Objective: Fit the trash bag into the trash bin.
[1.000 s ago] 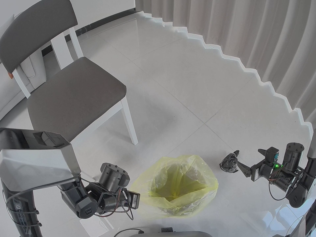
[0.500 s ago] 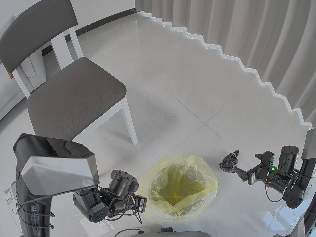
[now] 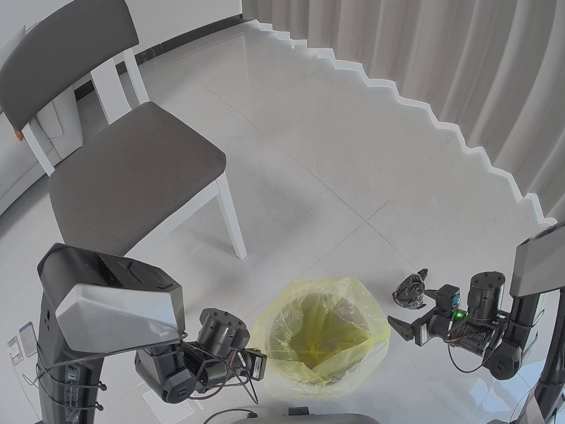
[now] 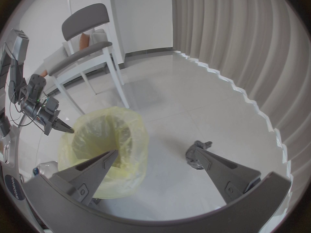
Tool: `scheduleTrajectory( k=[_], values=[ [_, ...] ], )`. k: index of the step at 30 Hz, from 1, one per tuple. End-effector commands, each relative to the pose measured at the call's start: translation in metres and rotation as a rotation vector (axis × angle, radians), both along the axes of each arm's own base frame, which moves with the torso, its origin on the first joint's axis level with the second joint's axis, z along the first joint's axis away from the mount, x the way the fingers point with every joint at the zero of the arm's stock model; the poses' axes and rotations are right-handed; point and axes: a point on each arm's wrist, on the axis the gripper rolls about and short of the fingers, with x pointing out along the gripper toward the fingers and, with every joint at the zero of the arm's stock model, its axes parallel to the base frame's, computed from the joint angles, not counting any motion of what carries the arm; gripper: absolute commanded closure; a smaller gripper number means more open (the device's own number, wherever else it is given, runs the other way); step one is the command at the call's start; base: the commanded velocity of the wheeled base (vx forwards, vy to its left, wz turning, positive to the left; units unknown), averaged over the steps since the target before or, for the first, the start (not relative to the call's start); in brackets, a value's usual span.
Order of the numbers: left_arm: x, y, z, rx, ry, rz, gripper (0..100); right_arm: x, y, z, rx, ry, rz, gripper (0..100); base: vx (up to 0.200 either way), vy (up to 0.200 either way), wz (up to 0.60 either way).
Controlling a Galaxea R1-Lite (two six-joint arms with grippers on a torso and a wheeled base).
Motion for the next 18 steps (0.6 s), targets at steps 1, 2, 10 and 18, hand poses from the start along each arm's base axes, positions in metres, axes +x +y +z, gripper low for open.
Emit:
scheduleTrajectory(
  k=[1,2,10,18],
  values=[
    [-0.009,0.01,0.008,-0.014,-0.014,0.007,100,-0.002,0.02,-0.004,0.001,-0.002,0.069,0,0.0,0.0,0.0],
    [-0.011,0.012,0.008,-0.014,-0.017,0.006,100,-0.003,0.022,-0.005,0.0,-0.003,0.077,0,0.0,0.0,0.0],
    [-0.018,0.016,0.005,-0.004,-0.034,-0.012,0,-0.004,0.052,-0.023,-0.024,0.023,0.175,0,0.0,0.0,0.0],
    [-0.036,0.034,0.015,0.017,-0.02,0.014,0,0.012,0.078,-0.048,-0.074,0.011,0.232,0,0.0,0.0,0.0]
  ],
)
